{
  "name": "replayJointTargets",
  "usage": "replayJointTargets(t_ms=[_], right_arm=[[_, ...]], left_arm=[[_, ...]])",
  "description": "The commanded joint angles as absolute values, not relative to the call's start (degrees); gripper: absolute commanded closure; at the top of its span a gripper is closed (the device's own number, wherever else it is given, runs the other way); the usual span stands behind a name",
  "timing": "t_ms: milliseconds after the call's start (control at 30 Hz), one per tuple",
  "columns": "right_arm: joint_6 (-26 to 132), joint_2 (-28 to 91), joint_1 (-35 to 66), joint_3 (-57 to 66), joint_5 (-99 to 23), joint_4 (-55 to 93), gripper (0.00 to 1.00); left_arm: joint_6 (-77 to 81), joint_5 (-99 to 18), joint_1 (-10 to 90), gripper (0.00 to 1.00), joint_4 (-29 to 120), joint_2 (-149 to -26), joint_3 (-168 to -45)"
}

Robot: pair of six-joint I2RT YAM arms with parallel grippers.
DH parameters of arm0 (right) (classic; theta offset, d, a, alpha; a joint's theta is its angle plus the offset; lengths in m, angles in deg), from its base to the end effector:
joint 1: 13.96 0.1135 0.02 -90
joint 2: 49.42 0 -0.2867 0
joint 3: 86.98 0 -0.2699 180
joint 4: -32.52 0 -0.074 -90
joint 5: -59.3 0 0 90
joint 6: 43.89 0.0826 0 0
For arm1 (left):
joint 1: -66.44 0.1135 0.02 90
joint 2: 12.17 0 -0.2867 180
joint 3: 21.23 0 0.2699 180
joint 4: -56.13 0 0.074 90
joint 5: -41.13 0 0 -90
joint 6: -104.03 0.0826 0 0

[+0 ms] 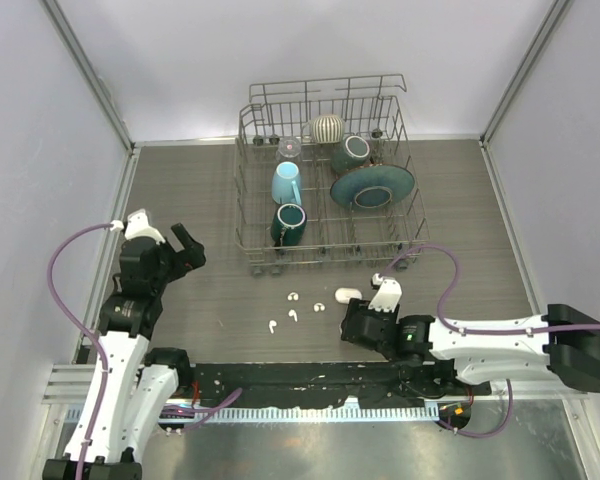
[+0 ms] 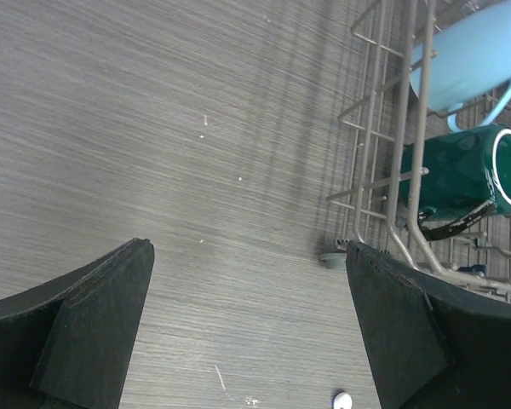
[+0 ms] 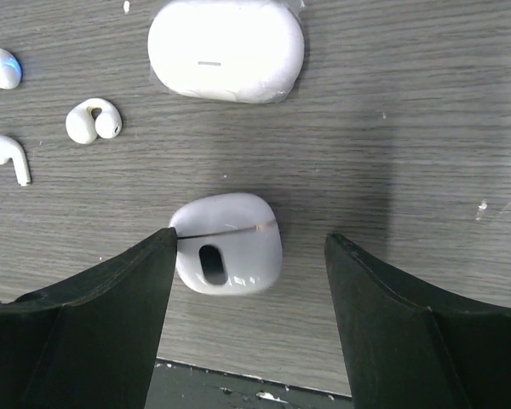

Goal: Insert the wireless bluetooth earbuds into the charging case
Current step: Pick up the charging case at the center of the board.

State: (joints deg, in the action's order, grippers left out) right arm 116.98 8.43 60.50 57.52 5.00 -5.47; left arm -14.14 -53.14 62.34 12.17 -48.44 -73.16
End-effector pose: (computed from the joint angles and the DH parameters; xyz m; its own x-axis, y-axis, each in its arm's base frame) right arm 0.0965 0.1671 0.1310 -0.7424 0.1940 -0.6413 -0.0111 0.9534 0.3013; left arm 0.1864 -0.0072 0.2818 -0.4197 -0.4419 -0.7928 -0.2180 0.8970 -0.3845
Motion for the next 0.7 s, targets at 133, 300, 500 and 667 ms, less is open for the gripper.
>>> replayJointTargets(t_ms=[133, 300, 500, 667], right_arm=[[120.11, 15.35, 60.39, 54.42, 5.24, -1.07, 0.29], [122.13, 17.02, 60.39, 53.99, 5.07, -0.63, 0.35], [129.32, 14.57, 60.22, 56.87, 5.77, 2.35, 0.41], [132.77, 14.56, 60.13, 57.94, 5.86, 6.22, 0.41]], left_arm=[[-23.32, -65.3, 62.39, 0.0, 12.78, -46.8, -72.48], [-28.86, -72.86, 62.39, 0.0, 9.36, -48.64, -74.06], [-32.2, -67.42, 62.31, 0.0, 10.41, -50.05, -74.41], [-31.51, -63.91, 62.31, 0.0, 12.25, -48.83, -74.68]])
